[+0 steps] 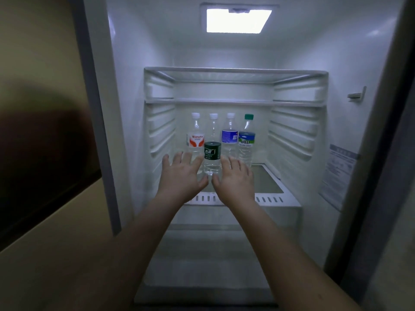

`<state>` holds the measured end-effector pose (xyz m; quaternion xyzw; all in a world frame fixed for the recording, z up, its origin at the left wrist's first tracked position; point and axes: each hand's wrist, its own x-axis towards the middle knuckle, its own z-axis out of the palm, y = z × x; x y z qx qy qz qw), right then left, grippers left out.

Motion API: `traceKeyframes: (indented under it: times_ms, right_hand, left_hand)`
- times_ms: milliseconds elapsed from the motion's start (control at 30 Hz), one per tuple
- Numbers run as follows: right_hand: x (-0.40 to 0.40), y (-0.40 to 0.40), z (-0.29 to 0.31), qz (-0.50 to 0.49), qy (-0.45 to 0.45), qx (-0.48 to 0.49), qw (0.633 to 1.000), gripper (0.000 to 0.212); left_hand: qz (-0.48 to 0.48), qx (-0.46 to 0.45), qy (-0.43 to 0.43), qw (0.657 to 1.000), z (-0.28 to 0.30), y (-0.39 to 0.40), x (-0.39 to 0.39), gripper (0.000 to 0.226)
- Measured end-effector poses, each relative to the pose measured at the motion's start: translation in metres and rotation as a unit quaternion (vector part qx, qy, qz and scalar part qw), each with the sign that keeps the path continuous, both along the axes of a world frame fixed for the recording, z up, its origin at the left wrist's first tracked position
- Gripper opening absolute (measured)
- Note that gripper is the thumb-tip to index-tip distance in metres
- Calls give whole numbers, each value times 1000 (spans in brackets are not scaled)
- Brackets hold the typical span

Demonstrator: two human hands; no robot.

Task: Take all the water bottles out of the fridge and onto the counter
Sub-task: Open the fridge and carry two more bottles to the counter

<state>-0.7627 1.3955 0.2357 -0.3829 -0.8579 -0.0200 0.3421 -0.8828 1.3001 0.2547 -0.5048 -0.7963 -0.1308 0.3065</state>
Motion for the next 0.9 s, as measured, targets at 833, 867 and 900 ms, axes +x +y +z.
traceKeyframes:
  times_ms: [833, 867, 900]
  right_hand:
    - [-106, 116, 3, 84, 248, -242, 934, 74]
    - [-108, 119, 2, 79, 248, -243, 935, 74]
    - [-110, 121, 0, 74, 251, -247, 933, 74]
  left_hand:
    - [-122, 398, -577, 703, -7, 156, -74, 92]
    - [-128, 396, -596, 687, -10, 161, -76, 92]
    - [-132, 389, -600, 686, -12, 165, -77, 90]
